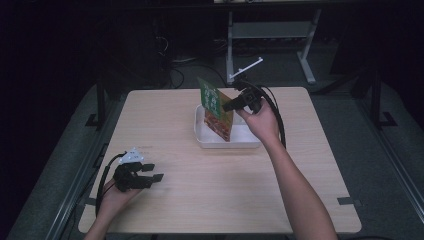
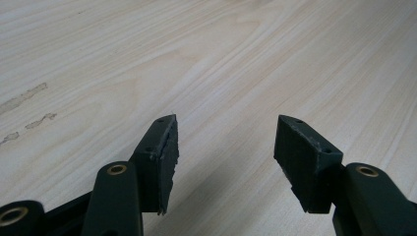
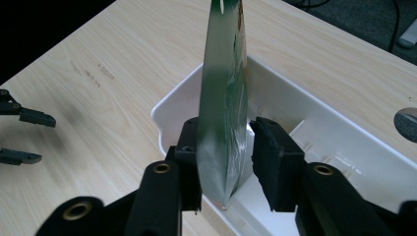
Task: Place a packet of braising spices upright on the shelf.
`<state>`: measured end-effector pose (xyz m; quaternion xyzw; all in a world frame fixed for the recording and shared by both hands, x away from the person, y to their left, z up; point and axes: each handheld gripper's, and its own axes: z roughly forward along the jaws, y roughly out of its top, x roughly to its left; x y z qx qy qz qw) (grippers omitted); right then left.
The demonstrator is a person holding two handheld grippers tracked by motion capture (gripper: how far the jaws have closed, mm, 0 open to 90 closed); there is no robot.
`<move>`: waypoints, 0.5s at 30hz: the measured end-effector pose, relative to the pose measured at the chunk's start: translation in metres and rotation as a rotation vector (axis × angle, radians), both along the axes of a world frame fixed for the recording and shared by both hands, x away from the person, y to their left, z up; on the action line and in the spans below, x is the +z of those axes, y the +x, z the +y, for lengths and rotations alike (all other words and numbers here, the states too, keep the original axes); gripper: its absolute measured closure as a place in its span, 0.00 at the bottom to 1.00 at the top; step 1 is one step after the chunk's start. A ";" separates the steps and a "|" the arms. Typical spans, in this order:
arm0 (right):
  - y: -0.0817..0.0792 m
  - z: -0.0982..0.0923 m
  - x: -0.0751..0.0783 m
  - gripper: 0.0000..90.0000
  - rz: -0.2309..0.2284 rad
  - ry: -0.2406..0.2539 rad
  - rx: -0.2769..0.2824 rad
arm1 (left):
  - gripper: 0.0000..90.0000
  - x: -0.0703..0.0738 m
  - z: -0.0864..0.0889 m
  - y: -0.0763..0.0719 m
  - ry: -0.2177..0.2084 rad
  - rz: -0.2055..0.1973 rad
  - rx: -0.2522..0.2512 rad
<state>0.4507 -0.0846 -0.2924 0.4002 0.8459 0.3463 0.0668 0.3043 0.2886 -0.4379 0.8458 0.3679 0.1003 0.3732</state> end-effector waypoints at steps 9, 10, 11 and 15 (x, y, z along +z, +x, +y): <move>-0.006 -0.011 0.000 0.62 0.010 0.027 0.010 | 0.46 0.000 0.000 0.000 -0.003 0.002 0.005; -0.007 -0.012 0.000 0.61 0.013 0.028 0.012 | 0.46 0.000 0.000 0.000 -0.003 0.002 0.004; -0.008 -0.014 0.000 0.61 0.012 0.029 0.016 | 0.46 0.000 0.000 0.000 -0.003 0.003 0.005; -0.014 -0.019 -0.002 0.58 0.015 0.041 0.022 | 0.45 0.000 0.000 0.000 -0.004 0.003 0.007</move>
